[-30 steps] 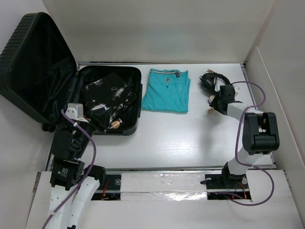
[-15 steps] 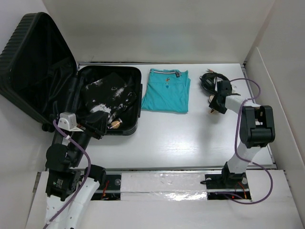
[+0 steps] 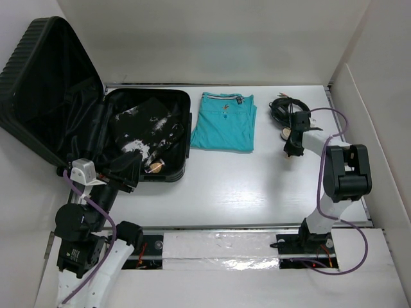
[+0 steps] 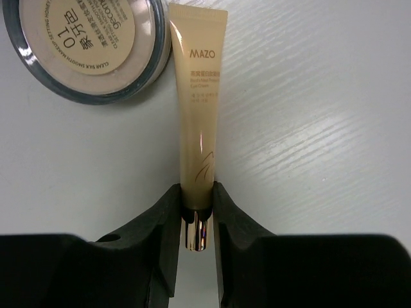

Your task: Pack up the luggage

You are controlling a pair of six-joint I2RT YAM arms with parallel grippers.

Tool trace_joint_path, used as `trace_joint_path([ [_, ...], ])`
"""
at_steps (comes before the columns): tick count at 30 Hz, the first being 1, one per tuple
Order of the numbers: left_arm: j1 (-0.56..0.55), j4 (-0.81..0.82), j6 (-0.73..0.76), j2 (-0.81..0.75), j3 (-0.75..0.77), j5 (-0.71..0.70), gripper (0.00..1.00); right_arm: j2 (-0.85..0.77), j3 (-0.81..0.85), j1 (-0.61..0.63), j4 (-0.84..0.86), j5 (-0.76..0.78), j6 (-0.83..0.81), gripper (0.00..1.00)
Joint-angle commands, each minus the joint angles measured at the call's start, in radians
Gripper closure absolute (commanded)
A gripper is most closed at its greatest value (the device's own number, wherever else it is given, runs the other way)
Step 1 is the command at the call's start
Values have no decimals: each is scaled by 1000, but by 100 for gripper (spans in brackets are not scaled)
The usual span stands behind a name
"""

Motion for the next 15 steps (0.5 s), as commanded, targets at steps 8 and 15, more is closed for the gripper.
trace_joint_path([
  [8,-6,30,7,50,25,-7,66,-339,-138,229,67,-83,9,83],
  [15,27,37,4,106,16,-12,67,-244,223,612,238,-341,17,83],
])
